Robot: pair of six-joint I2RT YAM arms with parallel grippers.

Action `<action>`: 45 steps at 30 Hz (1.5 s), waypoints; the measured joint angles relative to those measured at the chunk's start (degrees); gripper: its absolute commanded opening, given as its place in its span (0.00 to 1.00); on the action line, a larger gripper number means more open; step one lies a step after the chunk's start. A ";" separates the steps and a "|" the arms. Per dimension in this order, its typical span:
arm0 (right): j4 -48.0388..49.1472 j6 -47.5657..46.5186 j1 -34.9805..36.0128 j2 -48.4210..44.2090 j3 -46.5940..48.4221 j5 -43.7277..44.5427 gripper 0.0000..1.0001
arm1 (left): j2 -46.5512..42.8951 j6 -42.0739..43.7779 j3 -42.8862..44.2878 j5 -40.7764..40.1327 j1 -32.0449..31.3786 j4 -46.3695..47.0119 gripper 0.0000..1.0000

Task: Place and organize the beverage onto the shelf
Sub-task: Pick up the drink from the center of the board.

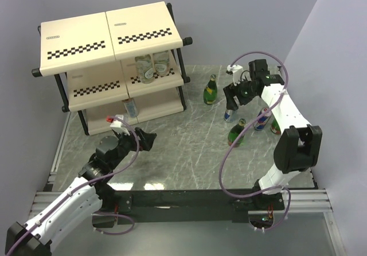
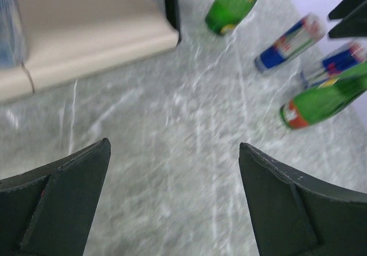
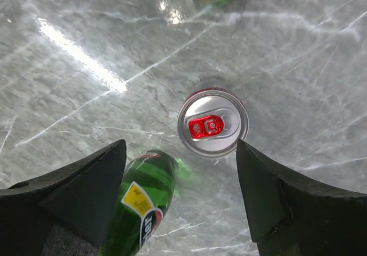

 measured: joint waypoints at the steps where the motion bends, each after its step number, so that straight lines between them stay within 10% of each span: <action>1: -0.20 -0.07 0.00 0.57 0.04 0.33 0.84 | -0.46 -0.02 -1.18 0.15 0.00 -0.04 1.00; 25: -0.09 0.39 0.11 8.48 4.37 3.89 0.72 | -12.17 -0.42 -9.38 1.79 -0.17 0.66 0.99; 33: 0.07 0.46 0.66 9.46 4.96 3.93 0.49 | -5.79 -0.13 -9.09 3.34 -0.20 6.14 1.00; 37: 0.00 0.28 1.40 10.10 5.90 4.20 0.02 | -1.09 0.22 -7.74 4.96 -0.22 8.83 1.00; 45: -1.66 0.11 4.15 9.68 6.01 2.95 0.00 | 8.33 3.61 -6.60 7.23 -0.59 22.49 1.00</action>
